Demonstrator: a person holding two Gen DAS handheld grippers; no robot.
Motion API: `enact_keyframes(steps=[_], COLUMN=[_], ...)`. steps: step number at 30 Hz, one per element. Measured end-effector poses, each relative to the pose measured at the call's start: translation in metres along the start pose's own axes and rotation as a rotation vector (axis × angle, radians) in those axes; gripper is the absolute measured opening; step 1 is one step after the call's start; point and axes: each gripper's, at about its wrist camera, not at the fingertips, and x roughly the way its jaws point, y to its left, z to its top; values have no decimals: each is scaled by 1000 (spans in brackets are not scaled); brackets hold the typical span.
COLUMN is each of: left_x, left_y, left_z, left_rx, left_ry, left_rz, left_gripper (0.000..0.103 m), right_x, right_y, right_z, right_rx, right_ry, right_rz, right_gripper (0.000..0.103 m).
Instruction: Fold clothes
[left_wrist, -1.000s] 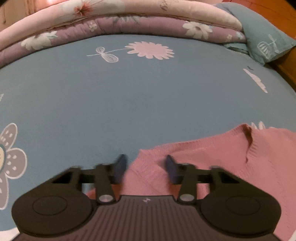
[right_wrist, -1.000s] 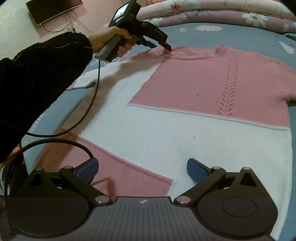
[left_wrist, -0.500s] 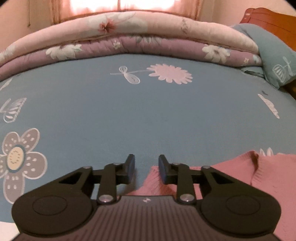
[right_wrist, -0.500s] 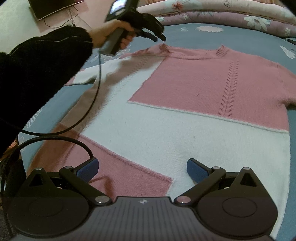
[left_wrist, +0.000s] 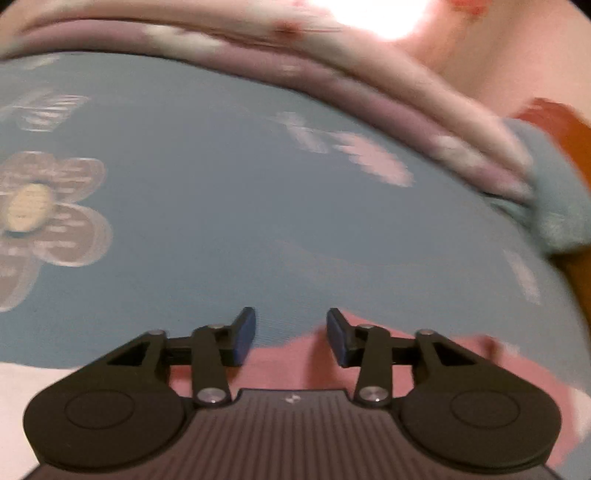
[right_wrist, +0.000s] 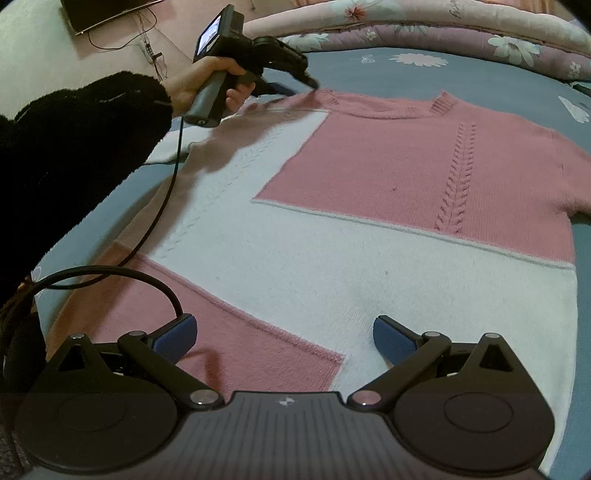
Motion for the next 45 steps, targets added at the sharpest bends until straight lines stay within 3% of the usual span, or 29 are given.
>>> enact_keyframes(steps=[2,4,8,9,11,17,18,21,25,29,33,36,41,45], left_x=[-13,-25,-29,-27,-18,-13,-19,-35,-44,-28,-23,-41,-79,-91], left_y=[2,-5,-34,-42,-49,-37,-41,-59,-87,-97,-90,-99,-126,-125], left_z=[-3,-9,-26,-29,-32,-26,-27,-32,-52,-73,-86,-94,-120,-147], left_rx=[-25,-2,117,154,198,148,154,173,261,273,229,209,374,433], left_ry=[-28,-31,67,77,73,6,-2,33,145,195,158,144,174,187], left_rz=[-49,-109,-240,-236,-148,98,98,-36,-183,-130,-69,21,-78,-40], left_gripper=[45,54,60,61,61,56,57,64,69,69,70,68,75,76], right_x=[0,0,3,3,4,3,3,4,7,9,9,10,8,-13], right_y=[-1,0,4,5,5,1,1,3,12,16,15,17,22,15], right_z=[0,-1,-2,-2,-2,-1,-1,-2,-5,-6,-4,-4,-3,3], right_rx=[5,8,-12,-18,-24,-1,0,-14,-70,-93,-80,-70,-77,2], right_ry=[0,-4,-5,-6,-5,-13,-14,-16,-10,-6,-9,-12,-15,-82], right_rz=[2,1,-18,-23,-26,-11,-11,-19,-57,-80,-82,-96,-121,-55], right_gripper=[103,103,103,103,103,103,103,103,103,103,103,103,103,103])
